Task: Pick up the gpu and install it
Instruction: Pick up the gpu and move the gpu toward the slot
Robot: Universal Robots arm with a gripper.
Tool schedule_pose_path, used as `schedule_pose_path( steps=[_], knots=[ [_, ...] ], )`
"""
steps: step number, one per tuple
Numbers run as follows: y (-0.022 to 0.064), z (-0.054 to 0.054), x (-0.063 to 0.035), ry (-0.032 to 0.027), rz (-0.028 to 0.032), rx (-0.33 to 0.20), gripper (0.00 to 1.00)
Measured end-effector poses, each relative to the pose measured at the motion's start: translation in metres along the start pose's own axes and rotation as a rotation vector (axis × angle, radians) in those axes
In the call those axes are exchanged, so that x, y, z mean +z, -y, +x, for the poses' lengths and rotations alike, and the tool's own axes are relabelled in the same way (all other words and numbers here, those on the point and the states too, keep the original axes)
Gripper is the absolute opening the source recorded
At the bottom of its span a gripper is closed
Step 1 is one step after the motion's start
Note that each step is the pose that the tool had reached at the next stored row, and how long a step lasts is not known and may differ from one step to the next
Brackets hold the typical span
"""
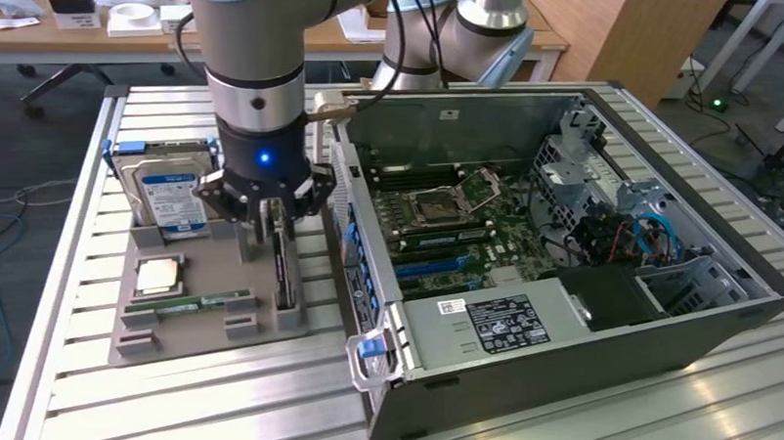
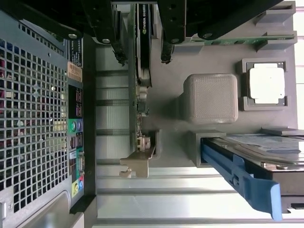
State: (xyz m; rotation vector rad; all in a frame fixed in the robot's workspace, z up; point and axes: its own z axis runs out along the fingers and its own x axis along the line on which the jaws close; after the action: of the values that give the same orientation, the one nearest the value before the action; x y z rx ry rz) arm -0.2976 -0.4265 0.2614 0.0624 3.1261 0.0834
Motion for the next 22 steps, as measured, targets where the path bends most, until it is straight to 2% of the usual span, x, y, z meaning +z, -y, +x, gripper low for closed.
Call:
schedule_pose_path(
  steps=[14, 22],
  knots=[
    [0.0011, -0.002, 0.0210, 0.0000, 0.0010, -0.001, 0.42],
    [0.0026, -0.002, 0.0229, 0.0002, 0.0011, 0.000, 0.42]
  ],
)
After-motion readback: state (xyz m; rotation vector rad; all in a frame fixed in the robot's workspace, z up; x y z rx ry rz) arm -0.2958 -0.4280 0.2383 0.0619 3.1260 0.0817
